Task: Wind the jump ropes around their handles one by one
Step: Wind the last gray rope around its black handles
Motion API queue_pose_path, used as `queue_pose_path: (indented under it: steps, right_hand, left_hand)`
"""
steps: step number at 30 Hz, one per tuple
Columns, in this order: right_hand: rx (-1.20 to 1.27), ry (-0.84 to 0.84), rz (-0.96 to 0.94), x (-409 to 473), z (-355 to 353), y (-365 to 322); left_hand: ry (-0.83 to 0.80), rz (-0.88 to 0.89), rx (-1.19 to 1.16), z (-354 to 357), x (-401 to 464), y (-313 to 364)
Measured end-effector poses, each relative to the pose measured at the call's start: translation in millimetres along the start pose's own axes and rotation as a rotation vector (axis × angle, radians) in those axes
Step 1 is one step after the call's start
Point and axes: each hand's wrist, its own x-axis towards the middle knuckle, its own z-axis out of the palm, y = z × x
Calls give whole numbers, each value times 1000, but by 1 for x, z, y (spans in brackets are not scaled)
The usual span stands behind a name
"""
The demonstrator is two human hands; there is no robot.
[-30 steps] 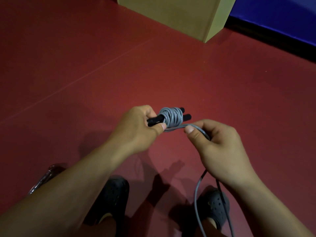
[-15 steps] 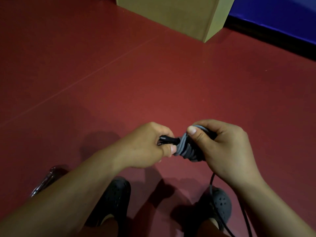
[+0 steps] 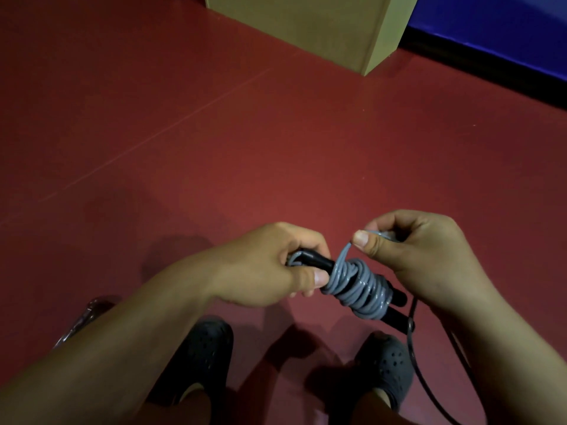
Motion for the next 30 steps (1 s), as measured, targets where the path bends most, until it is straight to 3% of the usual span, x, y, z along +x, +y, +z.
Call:
queue_pose_path:
  steps: [10, 19, 22, 26, 30]
  right_hand:
    - [90, -81, 3, -2, -8, -7]
    - [313, -123, 42, 4, -12, -9]
    - [423, -141, 77, 6, -5, -5]
    - [113, -78, -99, 1, 15, 5]
    - [-11, -202, -144, -3, 31, 6]
  left_hand:
    - [-67, 83, -176, -6, -9, 8]
    - [-116, 167, -489, -8, -14, 10]
    - [-64, 171, -567, -5, -11, 11]
    - [57, 148, -636, -3, -5, 12]
    - [279, 74, -540, 0, 4, 8]
